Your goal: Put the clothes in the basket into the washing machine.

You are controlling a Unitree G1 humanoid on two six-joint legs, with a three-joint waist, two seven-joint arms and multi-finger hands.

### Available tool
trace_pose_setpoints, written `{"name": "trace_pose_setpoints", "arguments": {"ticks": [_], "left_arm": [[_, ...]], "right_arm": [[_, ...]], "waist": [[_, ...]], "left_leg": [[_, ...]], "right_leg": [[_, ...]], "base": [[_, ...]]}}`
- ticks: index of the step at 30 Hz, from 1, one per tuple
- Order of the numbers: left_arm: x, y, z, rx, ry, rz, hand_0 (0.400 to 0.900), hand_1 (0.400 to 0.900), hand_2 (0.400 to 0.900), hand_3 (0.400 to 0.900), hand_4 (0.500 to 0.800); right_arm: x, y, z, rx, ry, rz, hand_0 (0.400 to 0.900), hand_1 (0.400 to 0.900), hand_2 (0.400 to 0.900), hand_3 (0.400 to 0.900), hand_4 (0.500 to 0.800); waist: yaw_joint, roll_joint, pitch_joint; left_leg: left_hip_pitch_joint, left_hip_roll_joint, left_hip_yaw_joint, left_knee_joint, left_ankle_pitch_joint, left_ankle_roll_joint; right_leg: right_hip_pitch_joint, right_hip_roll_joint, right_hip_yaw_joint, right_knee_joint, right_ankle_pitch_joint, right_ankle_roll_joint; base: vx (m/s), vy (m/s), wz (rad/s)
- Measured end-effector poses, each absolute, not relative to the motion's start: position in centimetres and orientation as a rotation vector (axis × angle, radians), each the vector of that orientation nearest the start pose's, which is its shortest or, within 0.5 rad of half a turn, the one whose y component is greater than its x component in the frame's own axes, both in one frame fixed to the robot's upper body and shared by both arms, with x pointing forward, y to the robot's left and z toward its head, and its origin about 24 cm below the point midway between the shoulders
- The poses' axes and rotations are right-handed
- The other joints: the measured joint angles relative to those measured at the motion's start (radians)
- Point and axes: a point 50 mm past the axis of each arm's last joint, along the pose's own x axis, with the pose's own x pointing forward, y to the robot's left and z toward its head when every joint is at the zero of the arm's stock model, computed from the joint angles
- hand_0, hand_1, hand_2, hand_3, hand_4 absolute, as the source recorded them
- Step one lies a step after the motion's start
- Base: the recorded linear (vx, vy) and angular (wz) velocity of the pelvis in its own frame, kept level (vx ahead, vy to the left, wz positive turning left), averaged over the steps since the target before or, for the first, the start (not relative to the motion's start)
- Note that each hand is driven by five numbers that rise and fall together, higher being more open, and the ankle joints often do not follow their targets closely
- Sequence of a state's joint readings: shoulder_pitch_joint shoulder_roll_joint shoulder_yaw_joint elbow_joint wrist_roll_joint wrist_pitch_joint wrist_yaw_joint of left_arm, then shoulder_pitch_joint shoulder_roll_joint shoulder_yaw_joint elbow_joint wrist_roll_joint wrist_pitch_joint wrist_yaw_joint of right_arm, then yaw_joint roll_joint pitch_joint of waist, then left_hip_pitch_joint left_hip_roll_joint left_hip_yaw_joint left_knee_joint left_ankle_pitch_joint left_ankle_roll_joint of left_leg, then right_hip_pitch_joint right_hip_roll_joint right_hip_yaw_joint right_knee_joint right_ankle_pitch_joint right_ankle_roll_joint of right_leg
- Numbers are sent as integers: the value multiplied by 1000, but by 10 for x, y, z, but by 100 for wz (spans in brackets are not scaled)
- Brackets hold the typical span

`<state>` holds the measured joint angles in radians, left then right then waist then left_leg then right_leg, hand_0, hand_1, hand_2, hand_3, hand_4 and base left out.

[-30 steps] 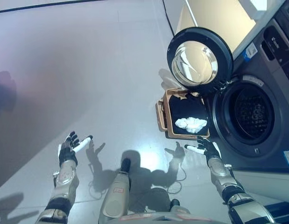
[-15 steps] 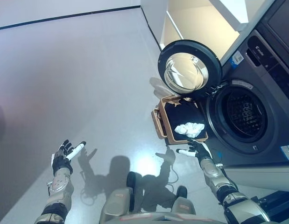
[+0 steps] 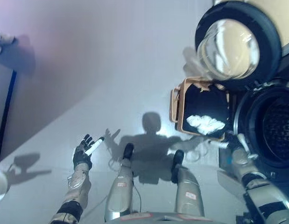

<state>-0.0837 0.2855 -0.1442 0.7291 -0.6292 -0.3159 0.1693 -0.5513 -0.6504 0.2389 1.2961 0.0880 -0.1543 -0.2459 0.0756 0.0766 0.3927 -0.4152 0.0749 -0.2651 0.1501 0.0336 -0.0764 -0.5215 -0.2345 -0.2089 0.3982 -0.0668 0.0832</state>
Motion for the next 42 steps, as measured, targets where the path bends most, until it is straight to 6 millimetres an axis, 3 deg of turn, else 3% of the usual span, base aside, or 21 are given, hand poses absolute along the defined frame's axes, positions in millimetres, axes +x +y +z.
{"name": "trace_pose_setpoints", "arguments": {"ticks": [2,6,9,14,17,21,24,28,35,41,42], "left_arm": [[239,223,-49,-226,280,313,900,900,900,900,800],[262,205,-10,-258,104,216,900,900,900,900,800],[265,209,2,-244,54,210,900,900,900,900,800],[266,210,4,-238,50,212,900,900,900,900,800],[269,206,14,-239,12,182,900,900,900,900,800],[271,198,46,-222,-117,105,900,900,900,900,800],[270,197,53,-207,-145,84,900,900,900,900,800],[264,200,55,-188,-155,77,900,900,900,900,800],[252,206,66,-130,-195,55,900,900,900,900,800],[251,206,69,-123,-203,47,900,900,900,900,800],[251,206,69,-121,-202,48,900,900,900,900,800]], "right_arm": [[291,-366,31,-762,471,-522,900,900,900,900,800],[291,-385,55,-984,451,-559,900,900,900,900,800],[288,-389,57,-1071,467,-539,900,900,900,900,800],[290,-392,63,-1089,461,-546,900,900,900,900,800],[292,-401,80,-1108,428,-577,900,900,900,900,800],[289,-418,107,-1152,398,-640,900,900,900,900,800],[285,-420,104,-1181,419,-627,900,900,900,900,800],[284,-421,105,-1188,416,-635,900,900,900,900,800],[282,-424,107,-1210,406,-652,900,900,900,900,800],[282,-423,108,-1223,391,-673,900,900,900,900,800],[282,-424,109,-1225,392,-678,702,702,702,702,681]], "waist": [[15,9,24],[28,43,46],[42,51,48],[48,59,56],[52,60,86],[55,65,128],[58,65,129],[57,65,129],[61,67,132],[62,70,133],[62,69,133]], "left_leg": [[-11,-11,-1,1,-1,-16],[-67,-47,-2,3,23,-57],[-111,-68,9,18,28,-58],[-171,-95,23,87,2,-48],[-218,-110,32,173,-40,-42],[-329,-132,47,345,-110,-35],[-387,-142,48,463,-164,-26],[-474,-149,61,573,-207,-21],[-635,-174,85,763,-261,-13],[-681,-191,95,829,-280,-5],[-681,-194,95,829,-280,-5]], "right_leg": [[-24,-14,9,22,-9,1],[-73,-59,12,43,-14,7],[-116,-80,20,56,-12,16],[-157,-85,67,67,-9,22],[-193,-88,95,111,-13,28],[-283,-104,124,216,-42,44],[-322,-103,145,284,-87,31],[-397,-104,172,356,-112,42],[-550,-109,231,495,-132,56],[-592,-120,257,539,-139,66],[-592,-121,258,539,-139,66]], "base": [[-48,58,8],[-40,14,14],[-15,11,-5],[-12,3,-7],[-57,14,-8],[10,15,-1],[26,3,-1],[-8,18,-3],[-6,10,-2],[15,-4,-2],[0,0,0]]}}
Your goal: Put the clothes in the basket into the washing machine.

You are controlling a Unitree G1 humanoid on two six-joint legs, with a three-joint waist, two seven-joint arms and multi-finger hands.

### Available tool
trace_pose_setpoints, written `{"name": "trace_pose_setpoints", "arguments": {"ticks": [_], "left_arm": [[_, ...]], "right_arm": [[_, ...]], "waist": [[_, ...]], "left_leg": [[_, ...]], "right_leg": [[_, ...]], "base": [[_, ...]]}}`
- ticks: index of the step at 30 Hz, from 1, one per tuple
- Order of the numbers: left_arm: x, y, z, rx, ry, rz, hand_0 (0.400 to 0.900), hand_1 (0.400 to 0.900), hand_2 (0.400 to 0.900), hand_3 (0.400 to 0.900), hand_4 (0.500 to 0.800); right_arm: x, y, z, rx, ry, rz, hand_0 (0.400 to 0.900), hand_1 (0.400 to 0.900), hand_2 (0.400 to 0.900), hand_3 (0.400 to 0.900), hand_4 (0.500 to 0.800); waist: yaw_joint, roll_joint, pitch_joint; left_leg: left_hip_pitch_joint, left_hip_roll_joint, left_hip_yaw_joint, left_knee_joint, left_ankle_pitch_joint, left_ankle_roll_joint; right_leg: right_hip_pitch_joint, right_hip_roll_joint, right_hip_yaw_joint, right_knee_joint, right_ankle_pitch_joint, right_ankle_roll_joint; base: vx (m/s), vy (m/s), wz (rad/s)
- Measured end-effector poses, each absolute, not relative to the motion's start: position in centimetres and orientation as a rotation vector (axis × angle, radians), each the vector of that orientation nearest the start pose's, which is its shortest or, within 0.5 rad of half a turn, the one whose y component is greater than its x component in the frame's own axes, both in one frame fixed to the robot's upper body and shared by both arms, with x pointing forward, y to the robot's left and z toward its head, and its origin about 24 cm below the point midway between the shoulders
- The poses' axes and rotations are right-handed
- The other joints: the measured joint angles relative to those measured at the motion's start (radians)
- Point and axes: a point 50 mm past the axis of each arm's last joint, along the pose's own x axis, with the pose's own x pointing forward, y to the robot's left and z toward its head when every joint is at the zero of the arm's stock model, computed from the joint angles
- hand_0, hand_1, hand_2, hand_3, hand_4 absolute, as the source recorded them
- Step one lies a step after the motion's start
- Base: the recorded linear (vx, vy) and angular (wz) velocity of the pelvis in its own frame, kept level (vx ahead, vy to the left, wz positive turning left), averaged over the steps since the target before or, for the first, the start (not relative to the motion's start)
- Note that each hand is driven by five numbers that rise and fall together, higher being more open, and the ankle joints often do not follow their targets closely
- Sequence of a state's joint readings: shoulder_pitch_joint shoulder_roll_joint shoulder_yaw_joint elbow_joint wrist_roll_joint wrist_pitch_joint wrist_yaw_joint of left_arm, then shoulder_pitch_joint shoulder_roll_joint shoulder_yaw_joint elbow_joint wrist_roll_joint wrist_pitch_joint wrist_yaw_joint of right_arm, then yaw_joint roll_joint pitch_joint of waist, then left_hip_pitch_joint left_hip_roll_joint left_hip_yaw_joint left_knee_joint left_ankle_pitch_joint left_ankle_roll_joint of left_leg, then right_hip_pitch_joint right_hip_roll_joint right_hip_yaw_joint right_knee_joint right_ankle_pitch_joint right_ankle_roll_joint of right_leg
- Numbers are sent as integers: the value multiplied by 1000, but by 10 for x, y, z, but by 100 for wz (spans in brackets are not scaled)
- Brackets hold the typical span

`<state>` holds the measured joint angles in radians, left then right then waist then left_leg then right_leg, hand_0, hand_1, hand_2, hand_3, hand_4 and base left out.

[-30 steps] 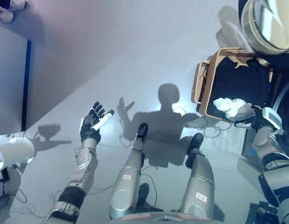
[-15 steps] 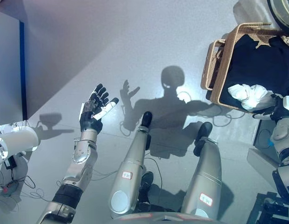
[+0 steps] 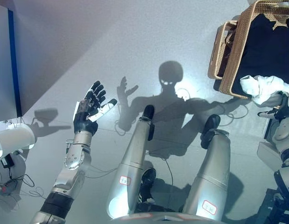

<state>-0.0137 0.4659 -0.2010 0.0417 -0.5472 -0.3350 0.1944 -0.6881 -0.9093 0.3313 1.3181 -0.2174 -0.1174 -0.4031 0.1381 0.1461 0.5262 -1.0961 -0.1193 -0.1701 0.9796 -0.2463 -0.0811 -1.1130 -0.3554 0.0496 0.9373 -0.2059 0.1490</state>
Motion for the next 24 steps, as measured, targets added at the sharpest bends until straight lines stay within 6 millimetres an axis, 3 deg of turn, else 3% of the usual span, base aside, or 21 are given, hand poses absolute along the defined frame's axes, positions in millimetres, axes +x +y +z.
{"name": "trace_pose_setpoints", "arguments": {"ticks": [1,11,19,24], "left_arm": [[250,207,69,-116,-202,48,900,900,900,900,800],[249,208,81,-103,-257,31,900,900,900,900,800],[248,211,86,-77,-272,22,900,900,900,900,800],[248,212,84,-76,-261,26,900,900,900,900,800]], "right_arm": [[282,-424,109,-1227,395,-685,400,400,400,400,500],[282,-428,118,-1245,382,-740,400,400,400,400,500],[282,-428,115,-1242,392,-734,400,400,400,400,500],[285,-419,104,-1221,401,-695,400,400,400,400,500]], "waist": [[1,0,0],[5,0,0],[9,0,0],[1,0,1]], "left_leg": [[0,-1,0,0,0,0],[-6,-6,3,13,-14,6],[10,-5,10,26,-26,7],[87,0,-5,-30,-11,5]], "right_leg": [[0,0,1,0,0,0],[-3,-9,-1,16,-15,0],[9,-15,0,40,-34,-6],[94,-16,-23,-13,-28,0]], "base": [[0,0,0],[8,-18,3],[15,-34,4],[15,-45,-3]]}}
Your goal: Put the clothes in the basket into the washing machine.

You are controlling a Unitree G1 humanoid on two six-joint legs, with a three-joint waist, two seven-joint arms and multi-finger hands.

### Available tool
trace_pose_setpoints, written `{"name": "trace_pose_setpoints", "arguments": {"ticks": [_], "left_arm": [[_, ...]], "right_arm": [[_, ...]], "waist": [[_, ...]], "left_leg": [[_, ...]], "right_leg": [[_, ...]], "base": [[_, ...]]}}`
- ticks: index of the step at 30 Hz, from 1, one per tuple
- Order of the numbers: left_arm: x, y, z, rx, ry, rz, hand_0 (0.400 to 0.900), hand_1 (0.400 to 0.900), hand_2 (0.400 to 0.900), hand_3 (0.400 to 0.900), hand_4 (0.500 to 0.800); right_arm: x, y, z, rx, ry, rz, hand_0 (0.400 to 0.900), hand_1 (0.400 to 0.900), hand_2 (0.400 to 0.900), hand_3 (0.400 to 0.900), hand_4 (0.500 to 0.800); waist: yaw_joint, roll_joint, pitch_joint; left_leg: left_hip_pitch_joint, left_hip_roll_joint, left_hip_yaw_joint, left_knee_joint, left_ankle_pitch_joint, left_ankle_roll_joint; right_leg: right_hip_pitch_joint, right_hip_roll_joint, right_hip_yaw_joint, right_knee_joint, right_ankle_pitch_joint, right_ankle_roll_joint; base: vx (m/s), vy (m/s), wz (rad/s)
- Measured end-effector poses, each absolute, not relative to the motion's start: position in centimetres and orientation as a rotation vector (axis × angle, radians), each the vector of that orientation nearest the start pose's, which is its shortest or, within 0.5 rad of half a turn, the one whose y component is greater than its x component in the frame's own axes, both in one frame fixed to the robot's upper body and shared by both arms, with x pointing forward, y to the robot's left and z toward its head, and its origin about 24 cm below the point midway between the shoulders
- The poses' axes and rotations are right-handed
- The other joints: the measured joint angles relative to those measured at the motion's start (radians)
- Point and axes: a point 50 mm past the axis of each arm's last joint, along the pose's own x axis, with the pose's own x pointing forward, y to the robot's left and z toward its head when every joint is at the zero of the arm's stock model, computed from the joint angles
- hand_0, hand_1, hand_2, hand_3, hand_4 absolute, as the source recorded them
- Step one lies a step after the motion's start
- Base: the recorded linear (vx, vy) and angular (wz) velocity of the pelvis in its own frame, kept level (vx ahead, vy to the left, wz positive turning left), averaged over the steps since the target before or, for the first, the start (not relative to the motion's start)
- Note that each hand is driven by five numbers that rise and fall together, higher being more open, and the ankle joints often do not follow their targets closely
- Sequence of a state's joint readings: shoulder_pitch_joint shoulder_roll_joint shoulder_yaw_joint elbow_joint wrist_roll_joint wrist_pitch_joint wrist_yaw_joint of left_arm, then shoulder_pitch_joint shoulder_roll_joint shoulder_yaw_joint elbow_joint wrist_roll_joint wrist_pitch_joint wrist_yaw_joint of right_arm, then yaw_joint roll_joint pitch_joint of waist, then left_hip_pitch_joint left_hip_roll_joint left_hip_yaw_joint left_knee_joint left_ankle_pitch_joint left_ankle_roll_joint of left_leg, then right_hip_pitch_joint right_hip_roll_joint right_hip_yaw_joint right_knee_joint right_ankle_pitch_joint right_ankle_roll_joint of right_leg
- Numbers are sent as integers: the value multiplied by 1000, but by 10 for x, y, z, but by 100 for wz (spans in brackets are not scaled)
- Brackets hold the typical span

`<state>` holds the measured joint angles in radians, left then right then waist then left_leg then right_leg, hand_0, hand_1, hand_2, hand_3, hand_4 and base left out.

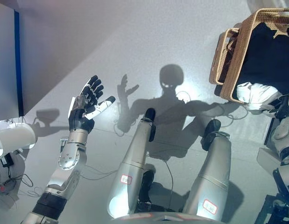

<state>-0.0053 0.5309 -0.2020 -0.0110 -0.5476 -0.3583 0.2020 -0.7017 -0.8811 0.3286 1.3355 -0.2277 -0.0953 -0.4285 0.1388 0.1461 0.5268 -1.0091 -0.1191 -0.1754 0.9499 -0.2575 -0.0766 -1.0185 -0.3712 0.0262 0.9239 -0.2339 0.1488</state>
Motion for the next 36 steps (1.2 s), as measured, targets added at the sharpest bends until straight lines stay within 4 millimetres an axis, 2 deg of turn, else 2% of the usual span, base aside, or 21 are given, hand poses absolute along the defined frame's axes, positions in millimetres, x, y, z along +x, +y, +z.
{"name": "trace_pose_setpoints", "arguments": {"ticks": [2,11,13,16,18,24,27,31,36], "left_arm": [[249,215,79,-70,-243,36,900,900,900,900,800],[257,228,55,-56,-150,100,900,900,900,900,800],[258,232,49,-55,-129,114,900,900,900,900,800],[257,240,42,-53,-100,148,900,900,900,900,800],[256,244,39,-56,-89,165,900,900,900,900,800],[256,253,41,-80,-103,218,900,900,900,900,800],[255,255,41,-85,-100,229,900,900,900,900,800],[255,253,42,-90,-108,223,900,900,900,900,800],[254,251,41,-93,-103,216,900,900,900,900,800]], "right_arm": [[288,-413,97,-1204,406,-669,400,400,400,400,500],[295,-411,107,-1090,354,-703,400,400,400,400,500],[296,-414,115,-947,308,-764,400,400,400,400,500],[298,-412,121,-628,194,-862,400,400,400,400,500],[300,-409,117,-465,154,-890,400,400,400,400,500],[297,-384,68,245,93,-999,400,400,400,400,500],[297,-373,52,585,59,-1053,400,400,400,400,500],[286,-378,40,912,0,-1166,400,400,400,400,500],[290,-388,57,1091,-99,-1224,400,400,400,400,500]], "waist": [[-1,0,0],[-39,-19,0],[-46,-22,-3],[-55,-52,-21],[-65,-59,-22],[-90,-62,-70],[-90,-41,-82],[-88,9,-111],[-72,69,-126]], "left_leg": [[60,13,-4,-52,13,-1],[399,71,-8,-401,120,-6],[476,87,-5,-496,155,-7],[548,112,7,-597,183,-16],[589,130,7,-632,189,-21],[647,153,18,-736,225,-33],[645,155,38,-751,229,-34],[631,153,46,-785,251,-33],[625,153,51,-840,281,-38]], "right_leg": [[66,3,-23,-56,13,3],[414,41,-116,-419,140,12],[484,56,-128,-504,190,9],[535,73,-144,-591,220,11],[567,88,-149,-616,243,2],[590,105,-150,-669,248,-3],[571,106,-144,-680,250,-6],[537,103,-137,-677,253,-8],[474,99,-123,-642,251,-5]], "base": [[39,-30,-9],[28,-31,-13],[54,-34,-20],[60,-17,-23],[48,-40,-7],[15,-30,-10],[-7,-38,-11],[-1,-23,1],[5,-62,13]]}}
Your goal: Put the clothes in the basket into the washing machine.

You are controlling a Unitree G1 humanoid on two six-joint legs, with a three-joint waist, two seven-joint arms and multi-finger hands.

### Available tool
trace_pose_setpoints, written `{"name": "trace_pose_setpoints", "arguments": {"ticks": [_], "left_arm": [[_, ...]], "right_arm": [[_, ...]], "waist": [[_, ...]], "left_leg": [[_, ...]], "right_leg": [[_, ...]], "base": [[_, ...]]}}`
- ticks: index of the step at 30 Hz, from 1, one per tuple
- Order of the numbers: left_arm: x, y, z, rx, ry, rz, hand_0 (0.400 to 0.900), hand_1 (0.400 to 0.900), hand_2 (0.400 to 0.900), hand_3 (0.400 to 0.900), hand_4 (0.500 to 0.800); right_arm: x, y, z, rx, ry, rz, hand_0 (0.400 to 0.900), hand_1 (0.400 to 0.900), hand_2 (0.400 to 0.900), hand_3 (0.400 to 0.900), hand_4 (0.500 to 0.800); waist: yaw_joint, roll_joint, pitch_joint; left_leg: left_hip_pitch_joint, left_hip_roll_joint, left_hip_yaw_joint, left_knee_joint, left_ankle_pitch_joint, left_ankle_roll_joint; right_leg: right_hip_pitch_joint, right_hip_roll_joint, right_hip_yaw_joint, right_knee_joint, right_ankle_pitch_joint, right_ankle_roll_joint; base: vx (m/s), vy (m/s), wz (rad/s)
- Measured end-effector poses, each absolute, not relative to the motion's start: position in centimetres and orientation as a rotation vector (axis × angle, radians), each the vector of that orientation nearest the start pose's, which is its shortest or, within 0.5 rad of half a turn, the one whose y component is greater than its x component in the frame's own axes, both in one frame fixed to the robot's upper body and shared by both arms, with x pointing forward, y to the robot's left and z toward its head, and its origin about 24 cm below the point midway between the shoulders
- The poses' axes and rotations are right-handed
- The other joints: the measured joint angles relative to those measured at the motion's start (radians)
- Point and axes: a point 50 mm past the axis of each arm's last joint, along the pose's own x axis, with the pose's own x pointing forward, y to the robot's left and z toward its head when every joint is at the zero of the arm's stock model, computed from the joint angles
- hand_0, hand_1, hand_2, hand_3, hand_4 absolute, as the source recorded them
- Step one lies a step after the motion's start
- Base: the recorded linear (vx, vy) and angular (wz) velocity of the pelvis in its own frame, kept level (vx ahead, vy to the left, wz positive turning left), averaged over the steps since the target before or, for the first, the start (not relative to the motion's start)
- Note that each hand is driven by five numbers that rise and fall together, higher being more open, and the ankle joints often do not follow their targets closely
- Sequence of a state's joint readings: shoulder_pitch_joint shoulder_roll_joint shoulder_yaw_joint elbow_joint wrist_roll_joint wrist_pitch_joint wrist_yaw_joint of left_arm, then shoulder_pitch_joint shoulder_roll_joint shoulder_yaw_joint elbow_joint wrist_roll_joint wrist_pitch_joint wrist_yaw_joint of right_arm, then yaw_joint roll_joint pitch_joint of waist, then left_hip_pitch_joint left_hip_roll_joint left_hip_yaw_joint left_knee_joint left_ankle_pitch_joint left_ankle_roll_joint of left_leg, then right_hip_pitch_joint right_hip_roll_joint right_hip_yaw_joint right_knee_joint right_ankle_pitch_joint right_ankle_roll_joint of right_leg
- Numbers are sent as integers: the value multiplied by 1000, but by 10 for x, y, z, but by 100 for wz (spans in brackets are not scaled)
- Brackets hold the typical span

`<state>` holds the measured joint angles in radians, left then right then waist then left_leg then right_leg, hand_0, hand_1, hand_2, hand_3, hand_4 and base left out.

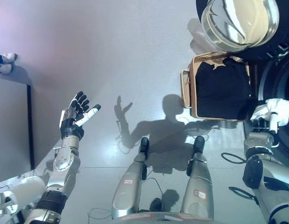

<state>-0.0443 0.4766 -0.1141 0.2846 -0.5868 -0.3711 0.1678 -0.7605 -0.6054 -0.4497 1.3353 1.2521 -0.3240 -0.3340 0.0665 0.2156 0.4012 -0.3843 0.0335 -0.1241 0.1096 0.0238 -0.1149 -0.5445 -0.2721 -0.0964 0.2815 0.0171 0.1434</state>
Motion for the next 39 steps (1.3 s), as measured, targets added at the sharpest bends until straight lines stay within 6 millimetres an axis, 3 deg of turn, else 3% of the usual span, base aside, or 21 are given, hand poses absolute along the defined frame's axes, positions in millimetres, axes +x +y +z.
{"name": "trace_pose_setpoints", "arguments": {"ticks": [3,8,11,15,16,17,18,30,36,39], "left_arm": [[254,249,44,-100,-115,208,900,900,900,900,800],[253,247,45,-103,-120,200,900,900,900,900,800],[250,244,44,-110,-117,195,900,900,900,900,800],[245,243,42,-114,-112,194,900,900,900,900,800],[245,243,43,-116,-118,197,900,900,900,900,800],[245,243,45,-118,-123,202,900,900,900,900,800],[245,243,45,-119,-124,210,900,900,900,900,800],[248,249,50,-118,-148,241,900,900,900,900,800],[253,248,56,-116,-169,234,900,900,900,900,800],[258,248,57,-113,-172,234,900,900,900,900,800]], "right_arm": [[286,-404,76,1118,-172,-1248,400,400,400,400,500],[283,-428,116,1114,-300,-1256,400,400,400,400,500],[282,-441,155,1104,-427,-1221,400,400,400,400,500],[275,-450,208,1098,-706,-1146,400,400,400,400,500],[271,-453,216,1085,-760,-1147,575,575,575,575,605],[266,-455,223,1071,-808,-1151,575,575,575,575,605],[264,-455,226,1059,-836,-1153,900,900,900,900,800],[274,-446,173,1082,-601,-1256,900,900,900,900,800],[282,-437,150,894,-409,-1230,900,900,900,900,800],[286,-431,140,715,-295,-1195,900,900,900,900,800]], "waist": [[8,34,-5],[13,44,-9],[16,42,-8],[2,38,-5],[-2,33,-2],[-8,26,3],[-16,20,8],[-16,0,22],[-15,-19,23],[-17,-29,25]], "left_leg": [[-12,-3,-11,-39,32,-9],[-45,2,-48,-87,69,-28],[-61,15,-56,-103,79,-33],[-76,35,-57,-105,81,-35],[-74,37,-57,-105,81,-35],[-74,39,-57,-104,81,-35],[-74,40,-58,-103,81,-35],[-55,37,-78,-97,86,-46],[-29,50,-83,-94,86,-47],[-27,52,-82,-77,85,-50]], "right_leg": [[-60,-11,4,78,-35,0],[-174,-23,6,248,-121,-28],[-224,-19,4,309,-147,-55],[-243,-1,-1,317,-154,-66],[-242,2,-2,319,-155,-68],[-242,4,-2,321,-154,-68],[-241,4,-3,322,-155,-70],[-200,-2,-12,320,-155,-72],[-149,7,-30,291,-155,-72],[-127,8,-37,280,-150,-67]], "base": [[-3,-122,19],[20,-144,16],[10,-61,0],[13,-2,-1],[0,0,0],[-32,1,2],[-5,5,4],[8,26,6],[4,13,-2],[-20,51,-7]]}}
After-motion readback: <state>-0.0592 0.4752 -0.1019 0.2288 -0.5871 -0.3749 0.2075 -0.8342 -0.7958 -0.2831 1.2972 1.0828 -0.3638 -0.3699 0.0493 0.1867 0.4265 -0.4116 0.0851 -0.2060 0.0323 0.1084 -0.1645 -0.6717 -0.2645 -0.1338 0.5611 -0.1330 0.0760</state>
